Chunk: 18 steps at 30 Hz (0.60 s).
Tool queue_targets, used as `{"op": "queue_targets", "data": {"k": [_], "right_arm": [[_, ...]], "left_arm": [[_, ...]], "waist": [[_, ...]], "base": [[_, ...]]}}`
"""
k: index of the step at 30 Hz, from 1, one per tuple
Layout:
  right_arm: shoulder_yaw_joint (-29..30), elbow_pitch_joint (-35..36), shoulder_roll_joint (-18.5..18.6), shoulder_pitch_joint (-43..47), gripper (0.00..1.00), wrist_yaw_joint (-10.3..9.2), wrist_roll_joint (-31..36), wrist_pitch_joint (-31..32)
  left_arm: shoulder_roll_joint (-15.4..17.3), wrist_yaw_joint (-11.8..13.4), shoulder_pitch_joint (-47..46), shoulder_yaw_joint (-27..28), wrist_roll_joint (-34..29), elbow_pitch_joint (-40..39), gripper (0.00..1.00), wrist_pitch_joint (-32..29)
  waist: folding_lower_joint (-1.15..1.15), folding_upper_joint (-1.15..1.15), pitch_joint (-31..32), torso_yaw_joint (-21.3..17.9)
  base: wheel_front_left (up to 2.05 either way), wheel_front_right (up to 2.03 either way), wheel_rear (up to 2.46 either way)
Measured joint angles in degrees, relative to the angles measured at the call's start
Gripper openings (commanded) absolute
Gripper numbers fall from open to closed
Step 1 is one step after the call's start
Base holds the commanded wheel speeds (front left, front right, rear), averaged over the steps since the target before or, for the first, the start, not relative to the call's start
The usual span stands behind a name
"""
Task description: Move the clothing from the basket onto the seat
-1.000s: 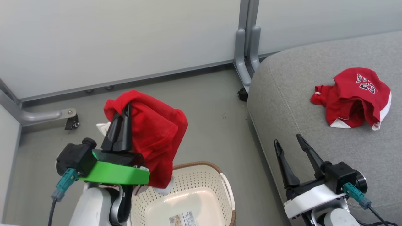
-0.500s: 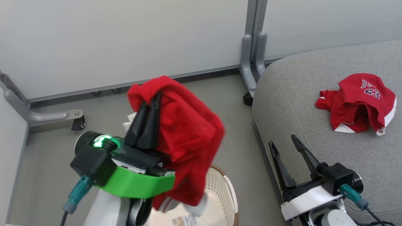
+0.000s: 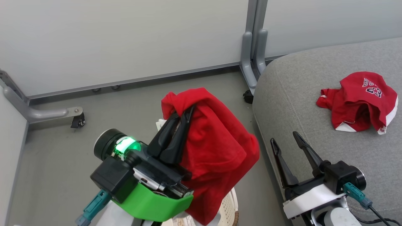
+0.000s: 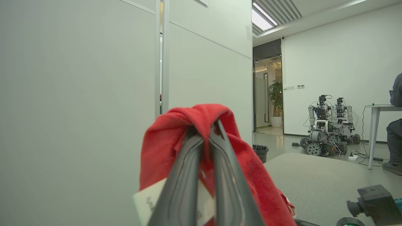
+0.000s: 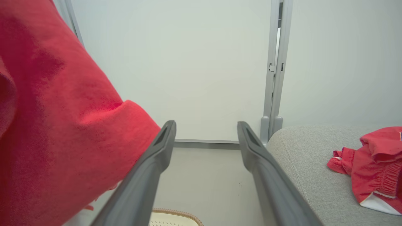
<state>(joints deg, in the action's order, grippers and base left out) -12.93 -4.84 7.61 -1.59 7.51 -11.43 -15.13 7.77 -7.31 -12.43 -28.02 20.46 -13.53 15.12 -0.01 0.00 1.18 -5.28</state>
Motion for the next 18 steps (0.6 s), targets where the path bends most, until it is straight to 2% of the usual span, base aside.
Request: {"op": "queue_targets", "data": {"k": [14,18], "right_arm": [[-0.6,0.63,0.52,0.0,1.0,0.0,-0.87,0.0],[-1.02,1.31,2.76,-1.06,1.0,0.0,-1.77,0.0]], "left_arm": [[0.27,0.0,0.09,-0.65,0.52,0.86,0.0,0.0],[0.42,0.01,0.08,-1.01,0.58,0.93,0.0,0.0]], "waist": [[0.0,0.0,0.0,0.52],[0.0,0.0,-0.09,0.39]], "base": [[0.0,0.0,0.0],[0.0,0.0,0.0]]}}
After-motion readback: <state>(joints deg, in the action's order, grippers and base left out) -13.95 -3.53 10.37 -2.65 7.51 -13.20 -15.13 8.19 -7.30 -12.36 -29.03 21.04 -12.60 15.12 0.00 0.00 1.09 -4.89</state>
